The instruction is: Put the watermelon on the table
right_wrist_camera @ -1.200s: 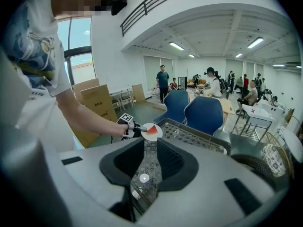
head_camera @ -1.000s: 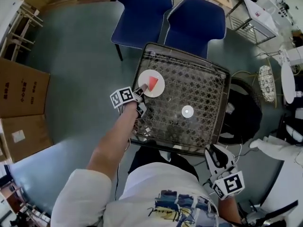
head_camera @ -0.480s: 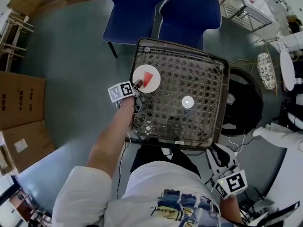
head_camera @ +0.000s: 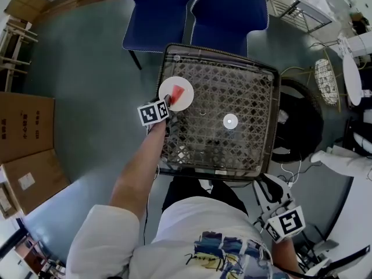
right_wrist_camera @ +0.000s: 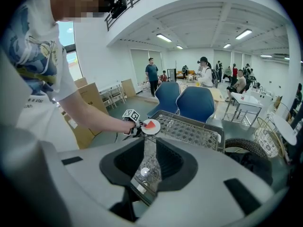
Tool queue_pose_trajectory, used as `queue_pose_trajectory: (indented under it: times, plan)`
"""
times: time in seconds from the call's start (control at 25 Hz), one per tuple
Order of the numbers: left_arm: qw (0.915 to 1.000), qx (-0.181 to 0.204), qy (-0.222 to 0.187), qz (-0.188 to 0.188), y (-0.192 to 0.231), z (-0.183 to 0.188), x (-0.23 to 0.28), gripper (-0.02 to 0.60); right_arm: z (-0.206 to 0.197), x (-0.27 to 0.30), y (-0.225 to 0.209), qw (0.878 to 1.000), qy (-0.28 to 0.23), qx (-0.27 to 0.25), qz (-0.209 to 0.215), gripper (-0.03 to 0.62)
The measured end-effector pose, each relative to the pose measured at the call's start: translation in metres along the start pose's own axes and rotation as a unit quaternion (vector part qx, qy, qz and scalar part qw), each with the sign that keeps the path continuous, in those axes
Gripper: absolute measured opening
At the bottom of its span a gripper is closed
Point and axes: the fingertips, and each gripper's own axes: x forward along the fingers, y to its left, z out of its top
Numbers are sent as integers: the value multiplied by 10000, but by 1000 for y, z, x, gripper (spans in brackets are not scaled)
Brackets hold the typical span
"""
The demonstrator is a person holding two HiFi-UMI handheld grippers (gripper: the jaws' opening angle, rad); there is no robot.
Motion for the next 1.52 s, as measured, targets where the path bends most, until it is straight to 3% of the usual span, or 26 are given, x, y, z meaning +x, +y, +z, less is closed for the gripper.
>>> queue_pose_trajectory:
  times: [0.16,0.36,0.6,0.8,1.0,1.12,1.2,1.36,1.52]
  plan:
    - [9996,140,-58,252,0,-1,0,140,-3,1,-2,10000,41,25,16,75]
    - [9966,31,-1,824,8,-3,-4,143,-2,-1,-3,10000,4,-1,-10,75]
    - [9961,-135,-132,865,10,-2,-12,143,-9,-6,-11,9999,-76,42,-76,75]
    - [9958,-153,-378,816,7,3,-43,143,-7,-7,-14,9995,-273,-114,103,75]
    - [9955,-234,-769,495,-19,-2,-107,141,1,-16,-18,9960,-635,-379,508,75]
    - [9952,-259,-944,52,-51,-12,-155,134,3,-25,-18,9905,-855,-618,881,74]
    - [9935,-300,-1024,-398,-82,-18,-190,19,7,-33,-18,9845,-1034,-826,1154,70]
    - [9852,-181,-1210,-1197,-171,-67,-262,9,-13,-71,-25,9726,-1154,-1155,1656,22]
    - [9794,171,-1541,-1291,-251,-121,-325,9,-41,-99,-31,9563,-1204,-1454,2232,11]
